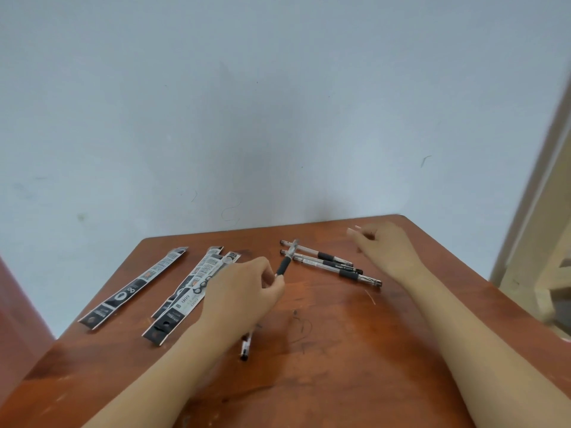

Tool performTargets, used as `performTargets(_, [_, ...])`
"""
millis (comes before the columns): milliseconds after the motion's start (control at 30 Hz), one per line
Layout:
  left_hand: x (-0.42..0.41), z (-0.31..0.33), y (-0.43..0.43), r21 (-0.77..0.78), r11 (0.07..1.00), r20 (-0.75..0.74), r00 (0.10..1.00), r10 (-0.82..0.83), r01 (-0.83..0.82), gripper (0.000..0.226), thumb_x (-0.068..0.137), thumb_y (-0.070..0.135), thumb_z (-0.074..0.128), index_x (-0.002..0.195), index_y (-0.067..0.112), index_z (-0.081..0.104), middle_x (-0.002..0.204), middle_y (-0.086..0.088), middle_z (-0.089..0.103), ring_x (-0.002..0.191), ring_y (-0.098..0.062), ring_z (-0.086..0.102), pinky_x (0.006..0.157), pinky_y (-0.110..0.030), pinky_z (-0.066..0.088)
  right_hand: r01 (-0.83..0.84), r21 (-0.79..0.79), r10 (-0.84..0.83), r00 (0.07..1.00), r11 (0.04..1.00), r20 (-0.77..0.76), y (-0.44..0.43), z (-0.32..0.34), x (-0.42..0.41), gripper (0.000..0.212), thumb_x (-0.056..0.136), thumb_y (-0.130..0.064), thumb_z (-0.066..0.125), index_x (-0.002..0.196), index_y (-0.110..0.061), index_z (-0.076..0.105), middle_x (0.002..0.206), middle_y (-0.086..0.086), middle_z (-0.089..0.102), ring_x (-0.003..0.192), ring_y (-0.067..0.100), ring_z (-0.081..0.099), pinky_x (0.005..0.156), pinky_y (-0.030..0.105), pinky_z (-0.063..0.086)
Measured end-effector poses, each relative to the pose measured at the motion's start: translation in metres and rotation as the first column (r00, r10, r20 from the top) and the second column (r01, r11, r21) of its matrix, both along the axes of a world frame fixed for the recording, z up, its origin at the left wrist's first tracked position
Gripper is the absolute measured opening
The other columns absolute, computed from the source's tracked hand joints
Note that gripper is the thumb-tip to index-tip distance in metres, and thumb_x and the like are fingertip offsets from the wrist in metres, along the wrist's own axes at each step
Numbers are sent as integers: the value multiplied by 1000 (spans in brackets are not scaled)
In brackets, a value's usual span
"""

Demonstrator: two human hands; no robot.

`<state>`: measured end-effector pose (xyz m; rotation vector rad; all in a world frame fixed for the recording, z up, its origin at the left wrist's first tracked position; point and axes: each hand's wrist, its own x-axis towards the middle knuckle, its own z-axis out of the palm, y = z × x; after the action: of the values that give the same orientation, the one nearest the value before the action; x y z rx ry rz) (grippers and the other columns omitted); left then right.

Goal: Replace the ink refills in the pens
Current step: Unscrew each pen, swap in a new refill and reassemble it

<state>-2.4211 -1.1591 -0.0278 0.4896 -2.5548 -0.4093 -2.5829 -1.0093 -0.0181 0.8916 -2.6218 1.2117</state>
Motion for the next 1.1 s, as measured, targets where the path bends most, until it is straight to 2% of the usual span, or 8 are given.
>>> performTargets(133, [-2, -6, 11, -39, 998, 106, 993, 55, -52, 26, 84, 38, 47, 63, 22, 48, 67, 5, 59, 69, -13, 54, 54, -23, 35, 6, 351, 19, 998, 936, -67, -4, -3, 5, 23, 89, -32, 53, 73, -18, 60, 72, 0, 56, 76, 20, 50, 62, 28, 37])
performTargets(267, [-4, -12, 16, -161, 985, 203, 975, 95, -63, 26, 84, 37, 42, 65, 19, 45, 64, 4, 50, 72, -20, 50, 53, -27, 28, 41, 497, 5, 996, 867, -90, -1, 0, 6, 16, 85, -32, 55, 89, -20, 65, 85, 0, 59, 82, 19, 53, 58, 26, 36])
performTargets(367, [-4, -13, 18, -254, 965, 257, 957, 135, -68, 30, 85, 35, 40, 60, 18, 40, 55, 6, 35, 67, -19, 43, 47, -25, 24, 71, 580, -7, 994, 811, -111, 5, 3, 6, 15, 83, -30, 58, 91, -20, 65, 95, 0, 64, 87, 19, 54, 66, 26, 39])
performTargets(467, [-4, -14, 17, -307, 949, 272, 949, 162, -74, 37, 85, 34, 40, 53, 16, 31, 54, 5, 33, 65, -19, 42, 44, -23, 20, 58, 646, -4, 996, 761, -84, 8, 4, 4, 19, 80, -31, 62, 93, -18, 65, 92, 0, 63, 84, 18, 53, 69, 26, 42])
performTargets(800, [-6, -16, 11, -374, 927, 319, 933, 168, -39, 27, 88, 37, 39, 80, 18, 57, 58, 6, 31, 72, -21, 48, 51, -23, 29, 15, 695, 21, 999, 719, -43, 8, 1, 3, 20, 78, -27, 65, 95, -17, 61, 88, 1, 56, 95, 23, 60, 70, 28, 43])
performTargets(867, [-6, -16, 10, -389, 921, 321, 931, 174, -38, 28, 89, 40, 38, 84, 19, 55, 59, 6, 32, 75, -21, 52, 56, -24, 32, 17, 698, 34, 998, 716, -59, 7, 1, 4, 17, 80, -26, 62, 95, -18, 61, 88, 1, 54, 96, 23, 59, 69, 27, 42])
performTargets(967, [-5, -16, 9, -398, 917, 291, 943, 163, -35, 26, 89, 43, 37, 80, 19, 42, 62, 6, 37, 69, -18, 47, 48, -24, 27, 30, 691, 48, 994, 723, -94, 7, 3, 6, 17, 81, -27, 58, 95, -18, 60, 89, 0, 54, 92, 23, 57, 69, 28, 42])
performTargets(1100, [-5, -17, 8, -401, 915, 229, 962, 146, -43, 25, 89, 43, 38, 80, 19, 36, 80, 4, 50, 78, -16, 51, 53, -25, 30, 47, 609, 34, 992, 792, -121, 7, 5, 10, 15, 82, -27, 55, 87, -15, 61, 87, 1, 60, 82, 21, 54, 63, 27, 40])
